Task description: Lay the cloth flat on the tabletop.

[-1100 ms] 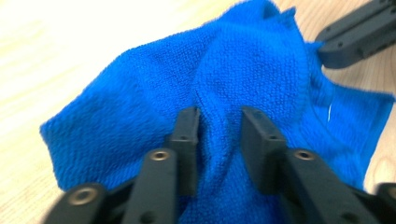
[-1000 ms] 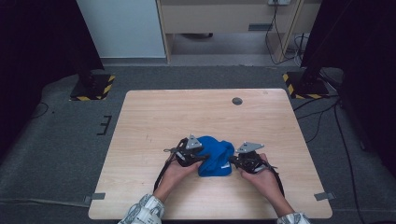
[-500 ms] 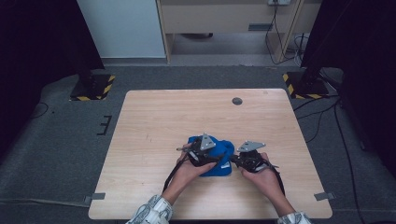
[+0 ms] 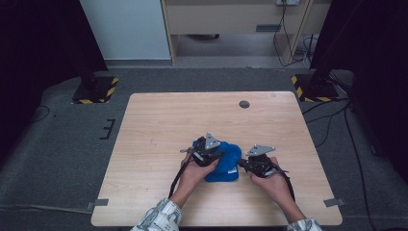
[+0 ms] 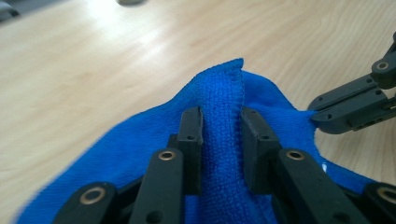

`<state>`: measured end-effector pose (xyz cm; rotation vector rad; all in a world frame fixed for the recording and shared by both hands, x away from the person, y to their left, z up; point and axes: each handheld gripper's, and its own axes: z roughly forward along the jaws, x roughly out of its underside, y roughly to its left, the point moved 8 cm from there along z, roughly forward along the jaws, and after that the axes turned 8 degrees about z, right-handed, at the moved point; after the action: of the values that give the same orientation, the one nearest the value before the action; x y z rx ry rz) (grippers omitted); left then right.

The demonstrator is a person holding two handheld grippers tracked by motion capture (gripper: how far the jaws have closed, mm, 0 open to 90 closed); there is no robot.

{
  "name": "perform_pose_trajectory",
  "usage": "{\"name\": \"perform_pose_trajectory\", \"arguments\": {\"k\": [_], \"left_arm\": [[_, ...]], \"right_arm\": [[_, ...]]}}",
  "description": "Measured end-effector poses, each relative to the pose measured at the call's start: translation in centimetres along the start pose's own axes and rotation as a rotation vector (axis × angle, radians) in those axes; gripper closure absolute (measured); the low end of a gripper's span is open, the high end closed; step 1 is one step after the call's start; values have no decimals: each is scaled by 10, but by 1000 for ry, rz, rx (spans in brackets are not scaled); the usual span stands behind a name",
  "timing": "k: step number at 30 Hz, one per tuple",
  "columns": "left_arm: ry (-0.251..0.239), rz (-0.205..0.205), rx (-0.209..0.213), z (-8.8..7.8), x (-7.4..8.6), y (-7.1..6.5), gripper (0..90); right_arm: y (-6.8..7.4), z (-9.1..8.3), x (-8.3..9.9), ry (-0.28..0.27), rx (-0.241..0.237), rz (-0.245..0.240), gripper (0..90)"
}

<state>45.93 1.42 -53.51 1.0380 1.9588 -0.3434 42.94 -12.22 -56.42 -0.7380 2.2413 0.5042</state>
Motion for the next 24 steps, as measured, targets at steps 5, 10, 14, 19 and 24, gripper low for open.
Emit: {"name": "perform_pose_trajectory", "arguments": {"k": [5,10,14,19,24], "left_arm": [[-17,-28,-10,-17,4,16,721],[-27,-42,-29,-34,11,30,732],[-3,-52,-39,-44,24,39,765],[5,-77,-47,-59,38,46,781],[3,-92,-72,-74,52,58,800]], "right_arm": [[-4,-1,0,0,11,8,879],[-8,-3,-1,4,23,16,881],[-11,-4,0,8,27,15,882],[-13,-5,0,10,31,13,883],[-14,-4,3,25,41,15,883]]}}
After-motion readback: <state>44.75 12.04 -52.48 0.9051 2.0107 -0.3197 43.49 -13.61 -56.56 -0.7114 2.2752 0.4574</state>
